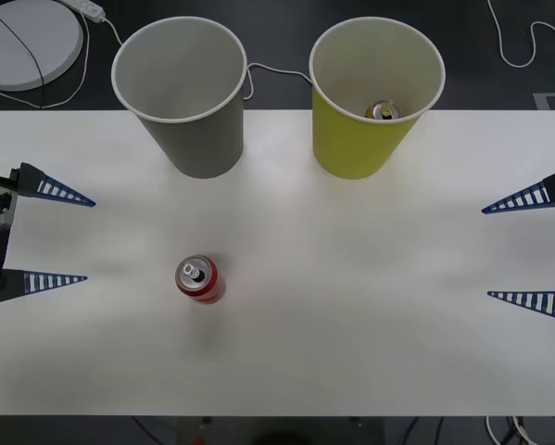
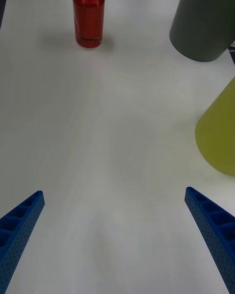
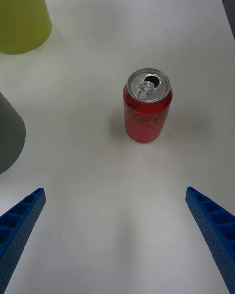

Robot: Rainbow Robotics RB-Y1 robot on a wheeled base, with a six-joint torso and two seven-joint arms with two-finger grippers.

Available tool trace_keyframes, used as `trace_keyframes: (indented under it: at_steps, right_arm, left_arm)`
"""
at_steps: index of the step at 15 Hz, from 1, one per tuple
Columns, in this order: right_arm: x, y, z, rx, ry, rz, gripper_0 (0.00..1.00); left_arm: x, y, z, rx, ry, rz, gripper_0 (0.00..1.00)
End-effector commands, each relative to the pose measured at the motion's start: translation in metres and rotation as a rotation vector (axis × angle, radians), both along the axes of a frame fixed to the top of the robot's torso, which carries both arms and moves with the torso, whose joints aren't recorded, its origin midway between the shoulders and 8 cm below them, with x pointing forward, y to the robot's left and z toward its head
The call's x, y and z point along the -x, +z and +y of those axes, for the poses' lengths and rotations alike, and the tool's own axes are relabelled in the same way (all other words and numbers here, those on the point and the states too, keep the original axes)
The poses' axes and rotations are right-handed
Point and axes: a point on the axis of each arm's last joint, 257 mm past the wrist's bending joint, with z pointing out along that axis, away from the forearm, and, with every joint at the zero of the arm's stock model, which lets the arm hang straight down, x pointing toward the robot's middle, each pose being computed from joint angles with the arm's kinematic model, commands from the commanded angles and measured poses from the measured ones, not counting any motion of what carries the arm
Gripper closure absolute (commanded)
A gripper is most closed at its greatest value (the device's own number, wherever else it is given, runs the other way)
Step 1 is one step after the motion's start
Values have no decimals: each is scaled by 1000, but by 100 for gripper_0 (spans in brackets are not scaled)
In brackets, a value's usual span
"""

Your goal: Put the can into the green bin and the plastic bottle into the gray bin

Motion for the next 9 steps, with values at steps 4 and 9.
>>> trace_keyframes:
  at_steps: [4,9]
  right_arm:
    - [0,0,0,0,0,0,0]
    - [0,0,0,0,0,0,0]
  left_arm:
    - [2,-8,-1,-18,-9,18,0]
    - [6,-7,0,-42,-32,36,0]
